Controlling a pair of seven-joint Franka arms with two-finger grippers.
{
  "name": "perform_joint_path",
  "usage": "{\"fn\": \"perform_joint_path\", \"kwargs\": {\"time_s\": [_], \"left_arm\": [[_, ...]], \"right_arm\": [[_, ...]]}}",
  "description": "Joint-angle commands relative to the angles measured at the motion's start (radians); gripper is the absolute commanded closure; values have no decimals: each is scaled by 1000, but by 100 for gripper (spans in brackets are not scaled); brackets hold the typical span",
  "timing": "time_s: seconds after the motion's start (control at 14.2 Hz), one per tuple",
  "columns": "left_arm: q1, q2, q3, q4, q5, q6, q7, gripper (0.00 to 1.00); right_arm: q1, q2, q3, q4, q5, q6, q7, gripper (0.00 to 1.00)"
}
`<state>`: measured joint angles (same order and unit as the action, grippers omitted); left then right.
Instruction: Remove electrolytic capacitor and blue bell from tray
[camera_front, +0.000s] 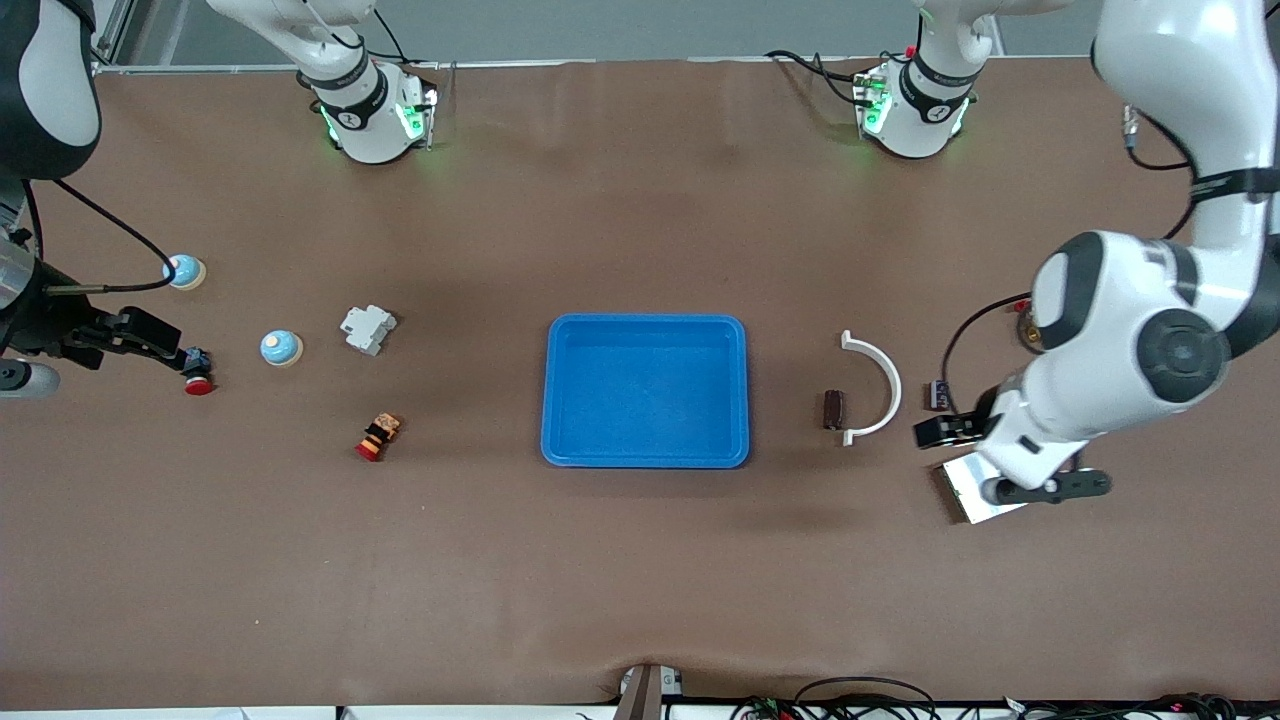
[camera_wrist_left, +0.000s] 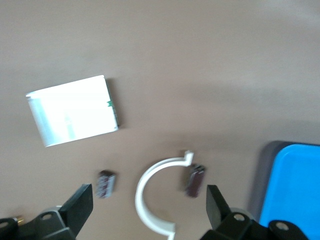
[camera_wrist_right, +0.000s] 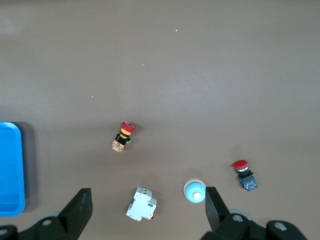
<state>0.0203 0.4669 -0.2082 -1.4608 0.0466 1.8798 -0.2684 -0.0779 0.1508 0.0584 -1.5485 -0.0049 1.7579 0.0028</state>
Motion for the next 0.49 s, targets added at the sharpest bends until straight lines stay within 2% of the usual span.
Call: {"fn": "perform_joint_path", "kwargs": {"time_s": [0.0, 0.14, 0.42], "left_arm": [[97, -50, -13, -15, -22, -59, 162, 0], [141, -89, -14, -36, -28, -71, 230, 0], [174, -169, -13, -84, -28, -76, 232, 0]], "right_arm": [[44, 21, -6, 38, -29, -37, 25, 0], [50, 15, -9, 41, -33, -76, 20, 0], [43, 9, -12, 60, -29, -95, 22, 0]]}}
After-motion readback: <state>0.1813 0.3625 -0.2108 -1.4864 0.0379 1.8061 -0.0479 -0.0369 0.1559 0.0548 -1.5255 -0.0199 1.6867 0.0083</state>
